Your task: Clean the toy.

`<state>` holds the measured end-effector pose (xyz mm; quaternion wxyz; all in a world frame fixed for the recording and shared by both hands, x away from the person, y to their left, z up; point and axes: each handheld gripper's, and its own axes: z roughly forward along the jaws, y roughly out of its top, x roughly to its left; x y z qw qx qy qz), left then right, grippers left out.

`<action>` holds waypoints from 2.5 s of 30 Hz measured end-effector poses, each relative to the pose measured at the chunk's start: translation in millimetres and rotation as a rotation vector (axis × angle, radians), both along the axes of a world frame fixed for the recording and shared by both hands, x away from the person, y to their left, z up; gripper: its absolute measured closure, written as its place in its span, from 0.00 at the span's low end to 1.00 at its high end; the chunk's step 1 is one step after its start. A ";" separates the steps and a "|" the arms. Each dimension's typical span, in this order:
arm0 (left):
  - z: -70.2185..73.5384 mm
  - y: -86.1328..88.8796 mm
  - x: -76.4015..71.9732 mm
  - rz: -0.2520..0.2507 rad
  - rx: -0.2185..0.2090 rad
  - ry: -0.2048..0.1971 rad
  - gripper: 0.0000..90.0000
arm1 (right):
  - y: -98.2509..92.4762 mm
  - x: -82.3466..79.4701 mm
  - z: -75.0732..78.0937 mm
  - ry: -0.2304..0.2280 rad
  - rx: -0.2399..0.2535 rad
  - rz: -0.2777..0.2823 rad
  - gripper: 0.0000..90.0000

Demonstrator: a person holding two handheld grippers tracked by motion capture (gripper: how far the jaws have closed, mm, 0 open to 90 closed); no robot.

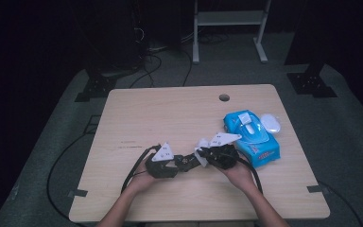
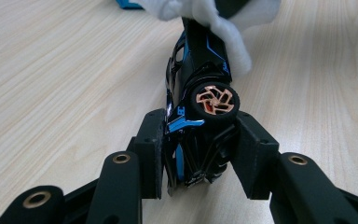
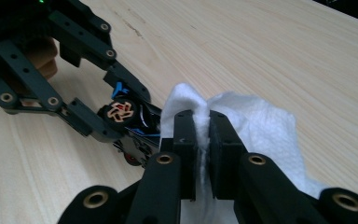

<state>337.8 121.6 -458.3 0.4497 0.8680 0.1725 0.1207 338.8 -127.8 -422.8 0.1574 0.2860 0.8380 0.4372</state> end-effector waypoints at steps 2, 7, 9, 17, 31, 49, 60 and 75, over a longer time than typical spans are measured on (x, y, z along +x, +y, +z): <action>0.2 0.0 0.2 -0.001 0.002 0.002 0.65 | -7.7 2.6 1.0 -0.020 -0.038 -0.060 0.91; 0.3 -0.1 0.3 -0.003 0.002 0.002 0.64 | -16.9 5.7 6.9 -0.008 -0.009 -0.097 0.91; 0.4 -0.6 0.7 -0.004 0.004 0.000 0.64 | -11.7 2.9 13.2 -0.026 0.018 -0.077 0.91; 0.6 -1.4 -0.2 -0.003 0.006 0.001 0.64 | 37.0 -7.1 10.8 -0.004 0.024 0.045 0.91; 1.6 -2.4 -1.2 -0.009 0.015 -0.004 0.65 | 36.3 -2.7 3.9 -0.006 -0.028 0.013 0.92; 2.2 -3.1 -1.2 -0.011 0.024 -0.013 0.65 | 9.4 4.1 4.1 -0.019 -0.067 -0.049 0.91; 1.8 -2.7 -1.6 -0.009 0.018 -0.010 0.65 | -6.2 4.1 2.7 -0.031 -0.066 -0.083 0.91; 5.1 -6.9 0.1 0.020 0.008 -0.006 0.60 | -2.9 -0.5 0.4 -0.002 -0.008 -0.028 0.91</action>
